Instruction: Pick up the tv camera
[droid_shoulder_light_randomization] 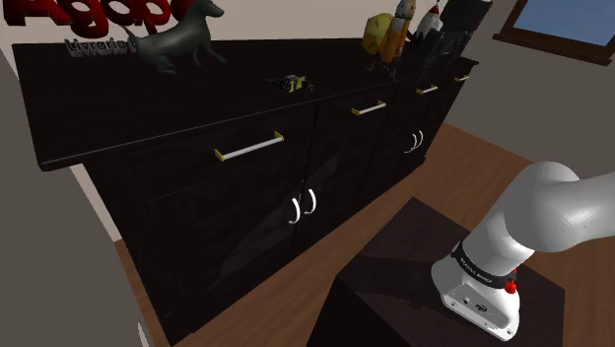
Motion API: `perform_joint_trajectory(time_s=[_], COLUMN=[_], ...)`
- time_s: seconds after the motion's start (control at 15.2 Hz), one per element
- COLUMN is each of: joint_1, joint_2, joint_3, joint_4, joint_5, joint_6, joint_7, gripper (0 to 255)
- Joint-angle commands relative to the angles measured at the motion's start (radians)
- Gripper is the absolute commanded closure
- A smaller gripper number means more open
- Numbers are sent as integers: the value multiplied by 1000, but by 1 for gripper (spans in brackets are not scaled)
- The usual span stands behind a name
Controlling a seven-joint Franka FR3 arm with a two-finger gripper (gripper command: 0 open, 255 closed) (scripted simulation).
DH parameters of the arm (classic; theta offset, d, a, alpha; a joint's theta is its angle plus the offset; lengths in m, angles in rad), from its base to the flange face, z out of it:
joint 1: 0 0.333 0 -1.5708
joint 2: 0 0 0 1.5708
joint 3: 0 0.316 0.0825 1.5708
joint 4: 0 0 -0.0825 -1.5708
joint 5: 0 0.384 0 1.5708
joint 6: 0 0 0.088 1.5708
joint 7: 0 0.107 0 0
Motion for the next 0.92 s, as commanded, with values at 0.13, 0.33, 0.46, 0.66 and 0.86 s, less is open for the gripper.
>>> perform_joint_trajectory(time_s=[0.13, 0.33, 0.46, 0.66, 0.86], joint_1=[1, 2, 2, 2, 3], joint_2=[89, 223, 312, 447, 582], joint_3=[14, 34, 46, 63, 78], joint_4=[48, 129, 190, 292, 407], joint_5=[7, 14, 16, 17, 13], joint_6=[23, 47, 57, 61, 53], joint_7=[22, 54, 75, 105, 135], gripper=[0, 0, 0, 0, 0])
